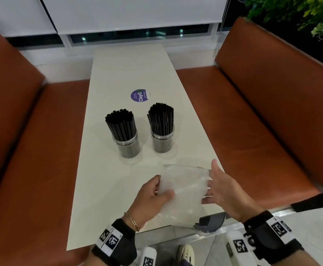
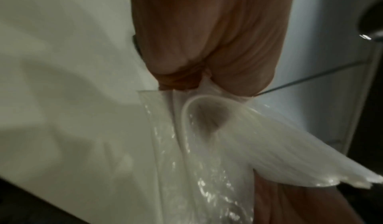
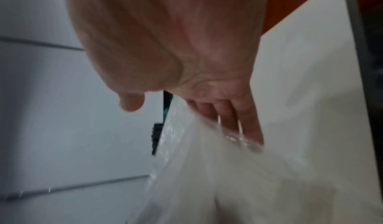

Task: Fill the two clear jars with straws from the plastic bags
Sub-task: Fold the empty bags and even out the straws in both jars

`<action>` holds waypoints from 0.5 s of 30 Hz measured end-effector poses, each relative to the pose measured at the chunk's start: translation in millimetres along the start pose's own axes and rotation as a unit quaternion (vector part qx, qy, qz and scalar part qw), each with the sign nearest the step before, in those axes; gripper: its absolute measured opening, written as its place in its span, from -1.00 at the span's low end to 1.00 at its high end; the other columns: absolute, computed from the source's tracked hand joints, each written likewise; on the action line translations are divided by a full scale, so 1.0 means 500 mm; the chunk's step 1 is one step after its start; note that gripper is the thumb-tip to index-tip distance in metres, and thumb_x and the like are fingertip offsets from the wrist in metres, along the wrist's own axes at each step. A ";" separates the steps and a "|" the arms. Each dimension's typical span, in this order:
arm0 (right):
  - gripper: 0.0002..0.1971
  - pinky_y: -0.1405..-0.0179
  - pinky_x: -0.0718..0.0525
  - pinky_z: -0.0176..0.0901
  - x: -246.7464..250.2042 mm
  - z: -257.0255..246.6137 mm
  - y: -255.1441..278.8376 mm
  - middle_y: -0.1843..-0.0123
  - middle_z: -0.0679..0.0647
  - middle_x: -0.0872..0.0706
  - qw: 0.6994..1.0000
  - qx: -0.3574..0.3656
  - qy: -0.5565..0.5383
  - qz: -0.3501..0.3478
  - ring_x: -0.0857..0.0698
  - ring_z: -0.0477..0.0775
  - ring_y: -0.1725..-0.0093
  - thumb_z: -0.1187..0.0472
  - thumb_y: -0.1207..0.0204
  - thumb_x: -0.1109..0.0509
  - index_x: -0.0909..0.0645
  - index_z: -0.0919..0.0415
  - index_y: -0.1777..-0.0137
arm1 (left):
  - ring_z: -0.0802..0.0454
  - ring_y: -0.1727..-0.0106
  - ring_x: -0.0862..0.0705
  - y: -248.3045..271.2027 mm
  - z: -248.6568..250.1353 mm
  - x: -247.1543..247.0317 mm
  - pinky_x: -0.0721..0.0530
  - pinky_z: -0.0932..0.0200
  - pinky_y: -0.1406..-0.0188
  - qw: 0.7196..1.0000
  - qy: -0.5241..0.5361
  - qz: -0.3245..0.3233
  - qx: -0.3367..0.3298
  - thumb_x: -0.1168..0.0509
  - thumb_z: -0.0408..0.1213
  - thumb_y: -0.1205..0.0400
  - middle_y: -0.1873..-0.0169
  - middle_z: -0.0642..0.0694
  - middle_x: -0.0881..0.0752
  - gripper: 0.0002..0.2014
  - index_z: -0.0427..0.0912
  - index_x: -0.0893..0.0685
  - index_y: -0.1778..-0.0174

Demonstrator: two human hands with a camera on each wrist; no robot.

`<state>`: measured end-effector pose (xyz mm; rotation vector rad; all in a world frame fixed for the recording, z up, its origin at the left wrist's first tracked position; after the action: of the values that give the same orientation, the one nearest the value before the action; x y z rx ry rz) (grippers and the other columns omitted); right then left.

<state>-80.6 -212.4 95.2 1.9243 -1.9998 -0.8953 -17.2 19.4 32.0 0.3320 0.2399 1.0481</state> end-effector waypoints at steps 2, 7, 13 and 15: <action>-0.51 -0.43 -0.77 0.28 -0.021 0.010 -0.006 -0.32 0.07 -0.90 0.994 0.013 0.106 -0.011 -0.86 0.17 -0.32 -0.28 -0.76 -0.20 -0.72 -0.04 -0.47 | -0.16 0.00 -0.88 0.008 0.006 -0.008 -0.87 -0.23 -0.07 0.998 -0.056 0.023 -0.035 -0.50 -0.25 -0.65 -0.02 -0.07 -0.90 -0.84 -0.01 -0.75 -0.12; -0.60 -0.42 -0.75 0.43 -0.016 0.042 -0.019 -0.25 0.09 -0.92 0.987 0.054 0.150 0.023 -0.90 0.18 -0.24 0.24 -0.61 -0.63 -0.71 0.06 -0.42 | -0.08 0.23 -0.66 0.013 0.019 -0.010 -0.69 0.07 0.39 0.996 0.018 0.085 0.017 -0.48 -0.23 -0.69 0.20 -0.14 -0.77 -0.88 -0.11 -0.70 0.13; -0.76 -0.11 -0.83 0.30 -0.019 0.043 -0.024 -0.19 0.17 -0.93 0.987 0.077 0.135 0.030 -0.89 0.37 -0.17 0.30 -0.74 -0.48 -0.79 0.10 -0.34 | 0.18 0.51 -0.68 0.019 0.028 0.011 -0.57 0.36 0.66 0.986 0.140 -0.008 0.087 -0.36 -0.47 -0.76 0.32 -0.02 -0.76 -0.90 -0.29 -0.74 -0.15; -0.71 0.12 -0.85 0.01 -0.017 0.044 -0.025 -0.16 0.15 -0.94 0.988 0.076 0.130 0.042 -0.89 0.28 -0.08 0.48 -0.72 -0.40 -0.88 0.15 -0.20 | 0.13 0.48 -0.75 0.017 0.033 0.023 -0.74 0.17 0.60 0.980 0.166 -0.030 0.101 -0.31 -0.60 -0.73 0.31 -0.10 -0.78 -0.81 -0.30 -0.80 -0.02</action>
<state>-81.4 -197.8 73.2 1.9029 -2.0243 -0.4547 -12.7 30.8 50.3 0.3292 0.6560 1.0191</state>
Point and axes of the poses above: each hand's wrist, its own y-axis away from the middle knuckle, its own x-axis out of the back of the hand, z = x × y, the point moved 1 cm from there along -y, towards the middle knuckle
